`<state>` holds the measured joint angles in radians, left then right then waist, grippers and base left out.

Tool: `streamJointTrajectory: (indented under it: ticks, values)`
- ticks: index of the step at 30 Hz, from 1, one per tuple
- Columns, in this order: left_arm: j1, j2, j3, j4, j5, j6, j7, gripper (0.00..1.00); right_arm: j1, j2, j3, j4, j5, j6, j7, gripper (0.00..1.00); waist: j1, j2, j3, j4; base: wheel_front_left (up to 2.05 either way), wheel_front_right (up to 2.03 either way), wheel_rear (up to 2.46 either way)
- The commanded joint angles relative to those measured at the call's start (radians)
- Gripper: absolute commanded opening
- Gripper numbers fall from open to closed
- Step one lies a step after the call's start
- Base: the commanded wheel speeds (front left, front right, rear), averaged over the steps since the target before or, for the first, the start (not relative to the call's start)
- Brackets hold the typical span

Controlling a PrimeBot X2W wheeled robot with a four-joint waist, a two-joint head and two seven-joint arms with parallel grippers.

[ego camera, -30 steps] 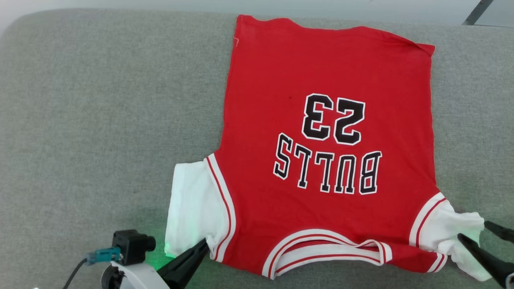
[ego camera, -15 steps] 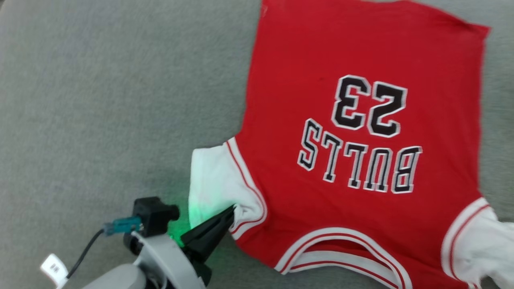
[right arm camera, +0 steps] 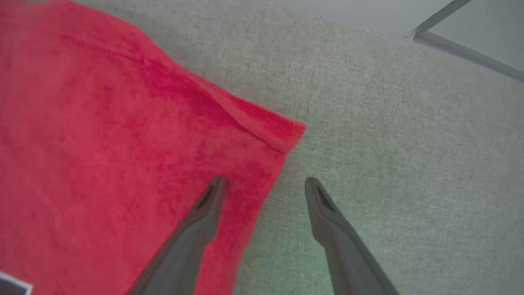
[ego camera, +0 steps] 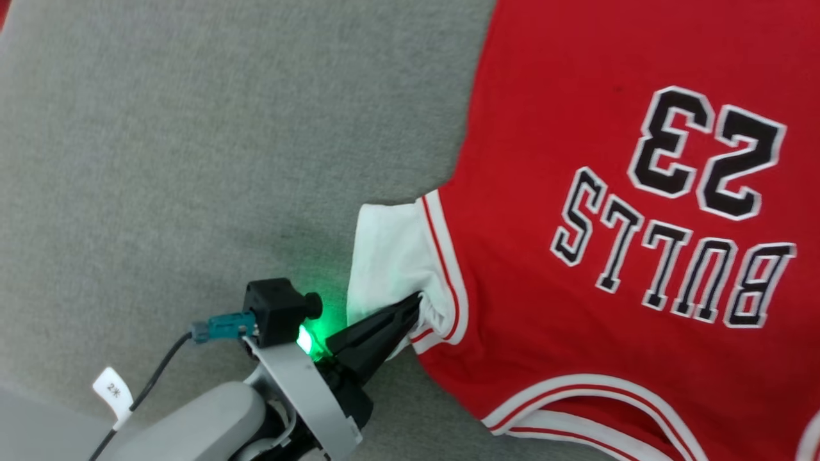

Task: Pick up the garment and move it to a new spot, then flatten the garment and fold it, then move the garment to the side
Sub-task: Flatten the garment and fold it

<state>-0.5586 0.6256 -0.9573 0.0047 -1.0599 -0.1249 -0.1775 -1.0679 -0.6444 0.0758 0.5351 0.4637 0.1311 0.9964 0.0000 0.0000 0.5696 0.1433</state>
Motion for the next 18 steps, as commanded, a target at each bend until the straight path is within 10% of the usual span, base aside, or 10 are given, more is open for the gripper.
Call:
streamJointTrajectory:
  ticks: [1, 7, 9, 10, 18]
  values:
    - [-0.007, 0.004, -0.002, 0.042, 0.0, 0.003, 0.003, 0.0, -0.027, 0.008, -0.001, 0.017, -0.016, -0.001, 0.007, 1.0, 0.0, 0.0, 0.046, 0.041, 0.0, 0.0, 0.0]
    - [-0.037, -0.004, -0.019, 0.073, -0.009, 0.001, -0.006, 0.0, -0.069, 0.042, -0.001, 0.116, -0.046, -0.001, 0.046, 1.0, 0.0, 0.0, 0.068, 0.046, 0.0, 0.0, 0.0]
    - [-0.048, -0.007, -0.022, 0.08, -0.012, 0.002, -0.011, 0.0, -0.072, 0.053, 0.007, 0.128, -0.048, 0.0, 0.04, 0.11, 0.0, 0.0, 0.069, 0.045, 0.0, 0.0, 0.0]
    - [-0.054, -0.008, -0.022, 0.084, -0.013, 0.002, -0.016, 0.0, -0.071, 0.056, 0.008, 0.132, -0.049, 0.0, 0.028, 0.0, 0.0, 0.0, 0.067, 0.044, 0.0, 0.0, 0.0]
    - [-0.041, 0.0, 0.001, 0.093, -0.015, 0.001, -0.073, 0.0, -0.008, 0.019, -0.008, 0.112, 0.037, 0.0, -0.101, 0.0, 0.0, 0.0, -0.025, 0.014, 0.0, 0.0, 0.0]
